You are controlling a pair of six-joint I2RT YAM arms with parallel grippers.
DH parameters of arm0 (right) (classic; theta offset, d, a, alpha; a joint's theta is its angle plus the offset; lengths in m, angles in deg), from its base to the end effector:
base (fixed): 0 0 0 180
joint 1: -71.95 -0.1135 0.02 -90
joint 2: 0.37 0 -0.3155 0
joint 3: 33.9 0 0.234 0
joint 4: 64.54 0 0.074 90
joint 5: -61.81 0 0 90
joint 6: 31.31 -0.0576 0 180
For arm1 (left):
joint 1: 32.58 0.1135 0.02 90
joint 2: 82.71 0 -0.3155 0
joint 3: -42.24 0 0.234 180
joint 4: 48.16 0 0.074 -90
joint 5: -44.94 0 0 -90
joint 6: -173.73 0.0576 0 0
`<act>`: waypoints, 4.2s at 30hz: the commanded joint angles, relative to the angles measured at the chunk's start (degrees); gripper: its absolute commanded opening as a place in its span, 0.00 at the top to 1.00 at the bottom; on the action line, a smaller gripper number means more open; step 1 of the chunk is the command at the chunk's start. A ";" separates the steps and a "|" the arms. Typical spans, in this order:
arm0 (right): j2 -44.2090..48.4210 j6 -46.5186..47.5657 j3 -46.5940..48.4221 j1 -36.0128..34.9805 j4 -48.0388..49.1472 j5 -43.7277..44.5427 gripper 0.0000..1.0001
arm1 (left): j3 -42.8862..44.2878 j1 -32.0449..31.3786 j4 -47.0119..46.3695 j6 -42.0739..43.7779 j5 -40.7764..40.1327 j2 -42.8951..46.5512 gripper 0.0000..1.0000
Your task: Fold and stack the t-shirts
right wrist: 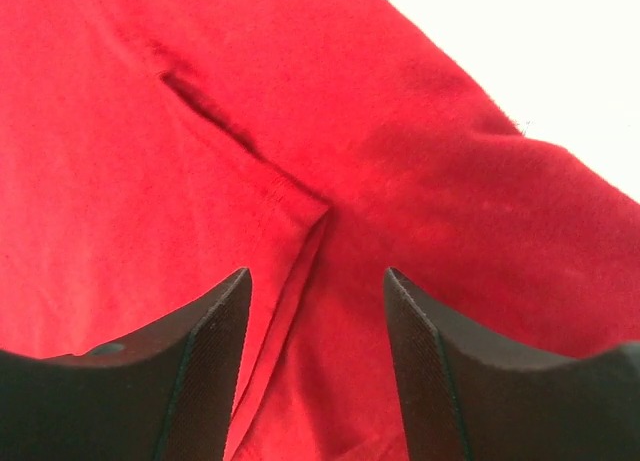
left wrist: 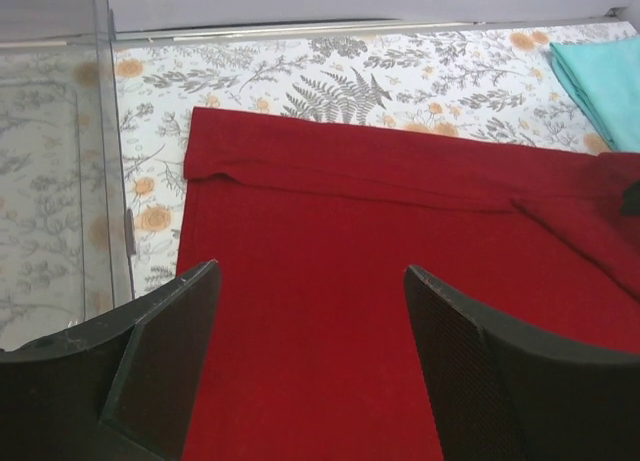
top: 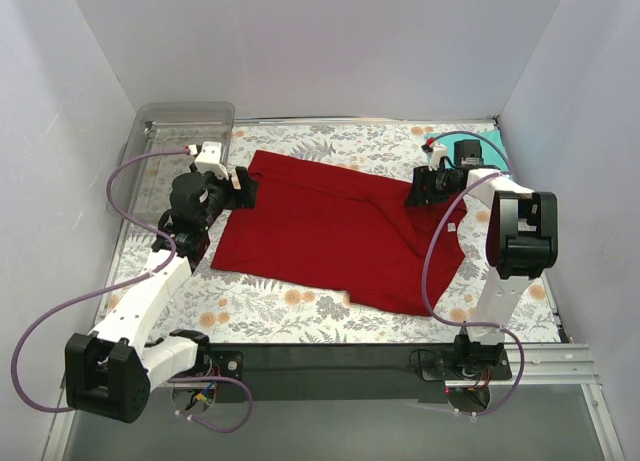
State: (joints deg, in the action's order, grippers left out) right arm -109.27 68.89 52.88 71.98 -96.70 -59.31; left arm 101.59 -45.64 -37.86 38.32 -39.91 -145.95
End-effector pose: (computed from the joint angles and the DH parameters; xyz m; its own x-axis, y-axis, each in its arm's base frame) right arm 0.4110 0.0296 0.2238 -0.7457 -0.1512 -0.6489 -0.4403 0.8428 0.3096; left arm 0.2314 -0.0590 0.3471 -0.3883 -0.6380 -0.6649 0.0475 0.7068 -0.7059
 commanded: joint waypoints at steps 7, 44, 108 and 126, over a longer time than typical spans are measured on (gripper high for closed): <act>-4.47 -2.55 6.39 -2.76 -2.83 -2.55 0.54 | -4.94 0.23 4.29 0.32 -1.80 6.55 0.31; 5.98 9.82 -2.57 -13.03 -11.84 -7.20 0.97 | -6.52 0.23 4.21 0.14 -1.90 7.43 0.31; 38.68 61.08 -26.30 -20.51 -34.73 -3.16 0.45 | -0.46 3.57 43.58 -55.66 -24.65 -19.46 0.50; 40.17 65.91 -27.53 -20.60 -36.66 -2.55 0.45 | -1.51 4.36 37.70 -50.75 -21.25 -18.85 1.00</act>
State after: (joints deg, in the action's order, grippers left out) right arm -71.11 130.81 26.24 51.65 -130.62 -62.32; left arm 101.03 -41.68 3.06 -14.33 -62.82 -166.52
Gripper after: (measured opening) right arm 0.546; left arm 0.032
